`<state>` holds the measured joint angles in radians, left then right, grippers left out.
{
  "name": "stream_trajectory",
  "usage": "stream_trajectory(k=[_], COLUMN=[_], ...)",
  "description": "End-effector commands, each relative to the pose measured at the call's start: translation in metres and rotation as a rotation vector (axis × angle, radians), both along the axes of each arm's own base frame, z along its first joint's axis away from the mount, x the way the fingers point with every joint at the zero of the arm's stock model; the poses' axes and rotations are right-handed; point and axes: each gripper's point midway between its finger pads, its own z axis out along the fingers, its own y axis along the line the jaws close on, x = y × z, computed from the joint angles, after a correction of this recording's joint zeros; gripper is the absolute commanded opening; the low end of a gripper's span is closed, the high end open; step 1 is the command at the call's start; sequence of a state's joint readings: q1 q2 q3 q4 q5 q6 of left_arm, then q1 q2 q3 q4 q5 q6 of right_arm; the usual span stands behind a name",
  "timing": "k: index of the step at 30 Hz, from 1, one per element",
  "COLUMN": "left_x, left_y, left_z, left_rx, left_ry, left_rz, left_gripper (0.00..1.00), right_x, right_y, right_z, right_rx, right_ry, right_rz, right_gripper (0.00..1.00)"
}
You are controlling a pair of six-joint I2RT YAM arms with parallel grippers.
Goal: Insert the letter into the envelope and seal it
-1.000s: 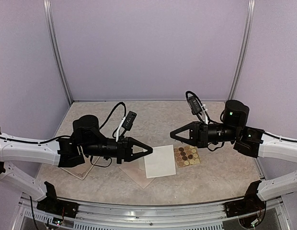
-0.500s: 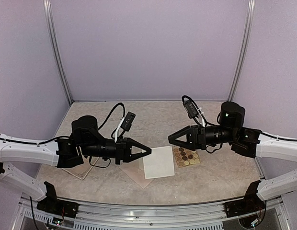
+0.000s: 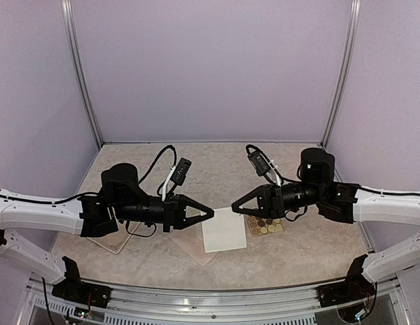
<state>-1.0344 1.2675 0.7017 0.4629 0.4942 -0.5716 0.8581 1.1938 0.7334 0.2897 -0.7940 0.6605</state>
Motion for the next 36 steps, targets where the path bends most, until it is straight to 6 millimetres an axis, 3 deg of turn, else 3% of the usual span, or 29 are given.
stream_trajectory(k=[1, 8, 9, 10, 11, 13, 17, 21, 23, 25, 27, 30, 32, 36], left_x=[-0.002, 0.002, 0.004, 0.005, 0.007, 0.011, 0.015, 0.014, 0.014, 0.014, 0.014, 0.016, 0.021, 0.043], left_y=[0.003, 0.007, 0.007, 0.009, 0.01, 0.014, 0.022, 0.022, 0.021, 0.02, 0.021, 0.021, 0.022, 0.033], left_z=[0.006, 0.004, 0.006, 0.009, 0.012, 0.02, 0.03, 0.03, 0.028, 0.025, 0.022, 0.012, 0.0, -0.04], left_rx=[-0.02, -0.021, -0.029, -0.043, -0.057, -0.095, -0.168, -0.188, -0.183, -0.175, -0.17, -0.142, -0.098, 0.024], left_ry=[-0.014, -0.016, -0.018, -0.021, -0.023, -0.028, -0.026, -0.007, 0.0, 0.009, 0.016, 0.039, 0.07, 0.17], left_rz=[-0.01, 0.024, 0.034, 0.048, 0.063, 0.094, 0.145, 0.135, 0.13, 0.129, 0.132, 0.148, 0.18, 0.326], left_gripper=[0.0, 0.0, 0.0, 0.0, 0.0, 0.0, 0.0, 0.0, 0.0, 0.0, 0.0, 0.0, 0.02, 0.4], right_x=[-0.004, -0.002, -0.003, -0.004, -0.006, -0.009, -0.013, -0.016, -0.018, -0.019, -0.018, -0.01, -0.002, 0.029], right_y=[0.004, -0.003, -0.003, -0.004, -0.004, -0.005, 0.0, 0.009, 0.014, 0.019, 0.022, 0.026, 0.028, 0.026], right_z=[0.005, 0.017, 0.017, 0.019, 0.02, 0.02, 0.012, 0.004, 0.003, 0.003, 0.004, 0.0, -0.007, -0.045], right_rx=[0.018, 0.042, 0.045, 0.055, 0.067, 0.088, 0.094, 0.092, 0.098, 0.108, 0.117, 0.112, 0.085, -0.084], right_ry=[-0.021, -0.057, -0.055, -0.054, -0.05, -0.037, -0.013, 0.011, 0.016, 0.02, 0.024, 0.039, 0.055, 0.107], right_rz=[0.027, -0.018, -0.017, -0.013, -0.009, 0.0, 0.009, 0.03, 0.047, 0.063, 0.068, 0.033, -0.011, -0.16], right_gripper=[0.0, 0.0, 0.09, 0.3, 0.43, 0.64, 0.79, 0.82, 0.79, 0.7, 0.47, 0.03, 0.0, 0.0])
